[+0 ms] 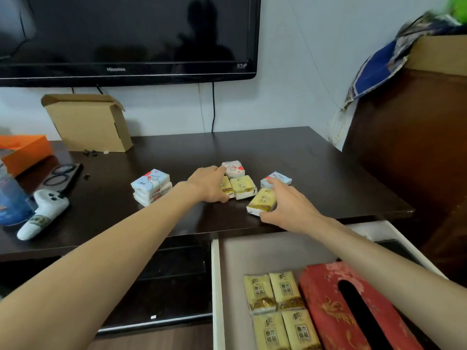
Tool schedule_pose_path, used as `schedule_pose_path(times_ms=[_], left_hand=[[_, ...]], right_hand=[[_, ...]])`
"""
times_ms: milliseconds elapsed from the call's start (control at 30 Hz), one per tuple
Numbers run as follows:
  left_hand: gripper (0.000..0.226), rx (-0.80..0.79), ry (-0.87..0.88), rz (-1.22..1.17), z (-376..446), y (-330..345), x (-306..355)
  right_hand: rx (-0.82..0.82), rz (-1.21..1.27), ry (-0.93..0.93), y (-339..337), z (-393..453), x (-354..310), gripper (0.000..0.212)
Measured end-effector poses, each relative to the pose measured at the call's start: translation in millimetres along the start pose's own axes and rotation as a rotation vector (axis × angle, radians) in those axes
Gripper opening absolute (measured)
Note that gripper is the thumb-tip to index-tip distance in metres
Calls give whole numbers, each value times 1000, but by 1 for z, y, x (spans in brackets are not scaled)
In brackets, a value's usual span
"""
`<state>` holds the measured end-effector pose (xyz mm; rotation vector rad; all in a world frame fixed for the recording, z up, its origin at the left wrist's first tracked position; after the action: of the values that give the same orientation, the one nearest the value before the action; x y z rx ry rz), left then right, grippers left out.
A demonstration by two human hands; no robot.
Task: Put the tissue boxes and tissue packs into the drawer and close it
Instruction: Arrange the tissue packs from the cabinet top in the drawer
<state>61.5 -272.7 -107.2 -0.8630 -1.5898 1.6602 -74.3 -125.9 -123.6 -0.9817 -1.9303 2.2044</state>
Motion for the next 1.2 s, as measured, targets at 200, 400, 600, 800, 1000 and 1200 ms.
schedule_pose_path(times_ms=[200,400,600,800,1000,1200], left_hand=[[79,-12,-11,8,4,11,0],[79,92,50,2,-20,-21,32],[83,87,139,-125,-87,-36,95],[73,-97,225,-305,-169,12,165],[61,-270,407,-303,-218,77,226],[44,-242,547,-359,-223,86,248]], right_hand=[[-98,-60,0,0,-12,15,86],[10,-12,-32,-13,-22,16,66],[-23,123,-114,-30,-69,23,40],[-242,113,-209,-24,-158,47,35],[-352,-159,-377,4,-222,62,37],[-367,-203,-465,16,-237,65,38]])
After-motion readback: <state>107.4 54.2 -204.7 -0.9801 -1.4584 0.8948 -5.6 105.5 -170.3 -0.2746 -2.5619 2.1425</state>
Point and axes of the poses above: each hand's wrist, its own z-axis towards the middle knuckle, its own y-axis out of the palm, x = y × z, the point moved 10 cm from there along z, towards the middle knuckle, and after that the axes turned 12 degrees about y, right-handed, at the moved point
